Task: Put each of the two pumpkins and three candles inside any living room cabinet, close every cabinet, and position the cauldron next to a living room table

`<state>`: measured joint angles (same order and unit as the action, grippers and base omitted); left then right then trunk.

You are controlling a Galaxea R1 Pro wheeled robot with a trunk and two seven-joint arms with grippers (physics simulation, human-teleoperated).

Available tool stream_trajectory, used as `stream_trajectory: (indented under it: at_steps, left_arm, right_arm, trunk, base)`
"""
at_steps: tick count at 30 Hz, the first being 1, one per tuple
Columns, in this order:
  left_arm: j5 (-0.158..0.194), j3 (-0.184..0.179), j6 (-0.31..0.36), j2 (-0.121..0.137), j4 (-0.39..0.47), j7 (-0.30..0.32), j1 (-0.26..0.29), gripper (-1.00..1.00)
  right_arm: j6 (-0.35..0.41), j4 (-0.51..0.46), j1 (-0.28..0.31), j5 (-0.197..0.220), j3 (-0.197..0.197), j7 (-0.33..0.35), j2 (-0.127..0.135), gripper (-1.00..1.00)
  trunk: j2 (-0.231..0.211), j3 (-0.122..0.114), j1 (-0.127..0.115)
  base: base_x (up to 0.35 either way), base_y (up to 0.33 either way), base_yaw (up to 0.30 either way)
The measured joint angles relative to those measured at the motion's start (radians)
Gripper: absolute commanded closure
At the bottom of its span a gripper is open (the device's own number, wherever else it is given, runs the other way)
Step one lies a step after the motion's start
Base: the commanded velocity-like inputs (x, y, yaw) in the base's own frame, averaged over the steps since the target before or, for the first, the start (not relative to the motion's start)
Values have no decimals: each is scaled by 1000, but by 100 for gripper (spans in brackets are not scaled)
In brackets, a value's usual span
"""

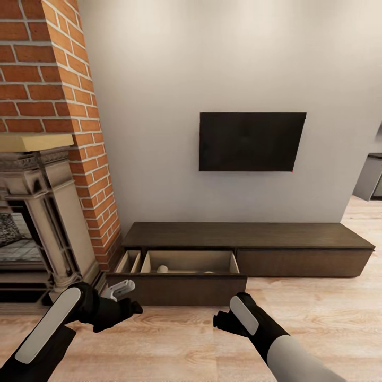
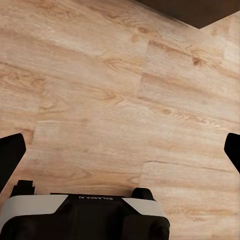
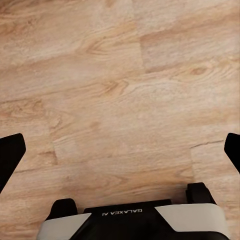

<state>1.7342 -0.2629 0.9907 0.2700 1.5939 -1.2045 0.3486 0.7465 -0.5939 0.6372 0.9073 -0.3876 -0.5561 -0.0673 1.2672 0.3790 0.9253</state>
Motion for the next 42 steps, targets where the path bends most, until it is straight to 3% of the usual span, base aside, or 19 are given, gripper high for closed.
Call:
stream_trajectory:
  at_steps: [10, 13, 17, 20, 21, 22, 24, 26, 27, 29, 31, 34, 38, 42]
  left_arm:
    - [-10, -3, -1, 0, 1, -8, 0, -100]
    - [-39, -6, 0, -1, -1, -8, 0, -100]
    - [-193, -39, 0, -31, -15, 20, 0, -100]
    - [-403, -68, -3, -64, -28, 106, -1, -100]
    - [-441, -71, -7, -67, -30, 127, -1, -100]
    - [-514, -79, -26, -71, -45, 175, -1, -100]
    - [-658, -118, -130, -76, -132, 300, -2, -100]
    - [-800, -178, -316, -78, -274, 448, -2, -100]
    - [-835, -194, -374, -79, -317, 486, -2, -100]
    - [-937, -249, -598, -84, -475, 622, -2, -100]
    - [-993, -290, -785, -115, -608, 724, -2, -100]
    - [-1044, -319, -959, -188, -793, 790, -2, -100]
    - [-1083, -322, -1025, -211, -867, 809, -2, -100]
    - [-1091, -325, -1062, -215, -883, 808, -2, -100]
  right_arm:
    - [-11, 0, 0, -13, -7, 0, -3, -100]
    - [-44, -1, 0, -19, -13, 0, -4, -100]
    - [-195, 2, 0, -51, -43, -1, -4, -100]
    - [-305, 8, -1, -105, -91, -3, -2, -100]
    - [-318, 10, -2, -111, -96, -2, -1, -100]
    - [-344, 13, -3, -121, -102, -2, 1, -100]
    - [-417, 16, -5, -138, -109, -2, 2, -100]
    - [-496, 19, -16, -155, -112, -1, 3, -100]
    - [-513, 20, -20, -160, -112, -1, 3, -100]
    - [-568, 30, -42, -186, -114, -1, 3, -100]
    - [-613, 46, -63, -217, -115, -1, 0, -100]
    - [-680, 93, -76, -254, -115, 1, -2, -100]
    - [-746, 161, -79, -269, -117, 20, -4, -100]
    - [-796, 231, -80, -274, -119, 107, -4, -100]
  trunk:
    - [0, 0, 0]
    - [0, 0, 0]
    - [0, 0, 0]
    - [0, 0, 0]
    - [0, 0, 0]
    - [0, 0, 0]
    - [0, 0, 0]
    - [0, 0, 0]
    - [0, 0, 0]
    - [0, 0, 0]
    - [0, 0, 0]
    - [0, 0, 0]
    - [0, 0, 0]
    - [7, 3, 4]
  base:
    - [-1, 0, 0]
    - [0, 0, 0]
    - [0, 0, 0]
    - [0, 0, 0]
    - [0, 0, 0]
    - [0, 0, 0]
    - [0, 0, 0]
    - [0, 0, 0]
    - [0, 0, 0]
    - [0, 0, 0]
    - [0, 0, 0]
    - [0, 0, 0]
    - [0, 0, 0]
    - [0, 0, 0]
